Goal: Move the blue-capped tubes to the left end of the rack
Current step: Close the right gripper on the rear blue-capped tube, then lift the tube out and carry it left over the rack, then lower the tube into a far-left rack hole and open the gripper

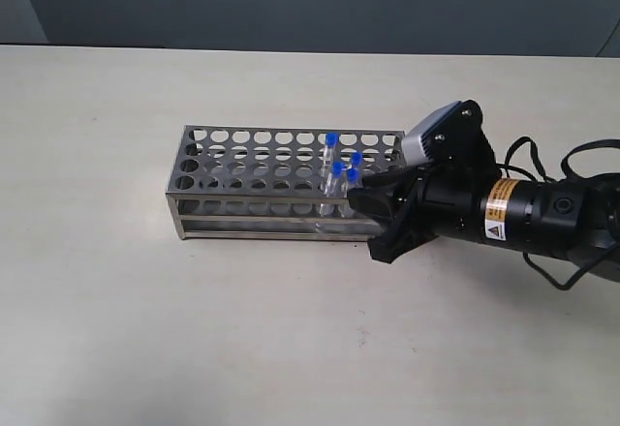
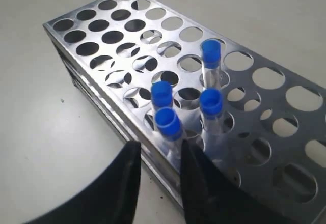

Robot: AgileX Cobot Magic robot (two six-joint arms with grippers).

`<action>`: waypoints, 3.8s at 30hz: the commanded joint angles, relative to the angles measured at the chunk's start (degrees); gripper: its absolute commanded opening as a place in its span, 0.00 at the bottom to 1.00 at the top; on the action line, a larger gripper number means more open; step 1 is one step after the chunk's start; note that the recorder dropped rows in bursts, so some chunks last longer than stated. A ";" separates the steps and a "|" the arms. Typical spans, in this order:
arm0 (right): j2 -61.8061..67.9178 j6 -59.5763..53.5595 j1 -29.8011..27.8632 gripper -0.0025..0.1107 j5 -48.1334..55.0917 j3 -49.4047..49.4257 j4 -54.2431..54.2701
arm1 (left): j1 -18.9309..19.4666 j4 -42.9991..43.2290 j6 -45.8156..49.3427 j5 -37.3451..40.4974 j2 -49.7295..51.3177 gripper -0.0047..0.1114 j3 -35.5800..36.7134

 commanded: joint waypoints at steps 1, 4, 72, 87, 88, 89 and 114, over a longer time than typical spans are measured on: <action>0.49 -2.06 -0.13 0.27 -2.06 0.10 2.85 | -0.71 0.00 -0.03 -0.12 -0.30 0.05 -0.18; 1.31 -2.47 -0.13 0.27 -3.10 0.10 2.98 | -0.71 0.00 -0.03 -0.12 -0.30 0.05 -0.18; -14.22 -5.02 -0.13 0.01 1.01 -3.46 3.84 | -0.71 0.00 -0.03 -0.12 -0.30 0.05 -0.18; -1.70 -3.84 12.00 0.01 6.64 -24.38 -0.62 | -0.71 0.00 -0.03 -0.12 -0.30 0.05 -0.18; 0.08 -3.84 12.69 0.01 6.62 -26.04 -0.91 | -0.71 0.00 -0.03 -0.12 -0.30 0.05 -0.18; 1.86 -3.84 13.21 0.01 6.62 -27.63 -0.99 | -0.71 0.00 -0.03 -0.12 -0.30 0.05 -0.18; 17.21 2.16 14.24 0.01 9.49 -41.70 -4.19 | -0.71 0.00 -0.03 -0.12 -0.30 0.05 -0.18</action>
